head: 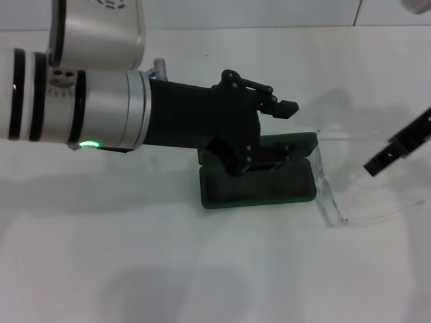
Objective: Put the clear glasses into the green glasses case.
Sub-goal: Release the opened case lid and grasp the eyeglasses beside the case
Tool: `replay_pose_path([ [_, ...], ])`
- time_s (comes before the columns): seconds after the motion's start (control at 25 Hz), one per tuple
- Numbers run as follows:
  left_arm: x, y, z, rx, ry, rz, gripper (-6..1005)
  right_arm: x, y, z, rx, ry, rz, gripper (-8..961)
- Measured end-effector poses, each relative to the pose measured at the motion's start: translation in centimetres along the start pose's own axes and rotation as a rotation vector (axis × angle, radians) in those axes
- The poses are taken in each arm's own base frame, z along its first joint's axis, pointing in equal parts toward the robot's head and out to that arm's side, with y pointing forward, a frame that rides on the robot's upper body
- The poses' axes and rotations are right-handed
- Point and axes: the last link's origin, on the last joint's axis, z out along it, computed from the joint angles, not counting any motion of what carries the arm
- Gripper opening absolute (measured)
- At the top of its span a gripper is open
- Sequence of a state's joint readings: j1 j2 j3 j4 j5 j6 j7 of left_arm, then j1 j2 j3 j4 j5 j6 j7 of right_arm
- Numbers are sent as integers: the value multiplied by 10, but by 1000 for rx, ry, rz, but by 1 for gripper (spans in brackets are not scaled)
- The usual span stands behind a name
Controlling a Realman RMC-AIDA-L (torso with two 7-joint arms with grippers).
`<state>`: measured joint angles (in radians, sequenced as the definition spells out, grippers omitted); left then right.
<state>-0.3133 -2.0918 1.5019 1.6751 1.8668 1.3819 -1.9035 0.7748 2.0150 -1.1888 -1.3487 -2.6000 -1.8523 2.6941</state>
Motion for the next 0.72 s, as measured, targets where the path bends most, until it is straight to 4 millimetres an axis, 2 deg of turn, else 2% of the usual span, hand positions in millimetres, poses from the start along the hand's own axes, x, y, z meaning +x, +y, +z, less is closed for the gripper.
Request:
replay_pose_path([
  [0.24,-6,-6,-1,6,53,8,471,-22,-3,18,0,-6,1,596],
  [0.4,-7,-7,-4,9,58,1,471,-36,7,24,-59,-39,-23,563],
  [0.56,-10,-7,-5,11,53,4,471,-42,9,26,-65,-65,-24,530],
  [0.72,-14,-7,-3,5,51,8,472,-43,9,37,-77,-35,-4,498],
])
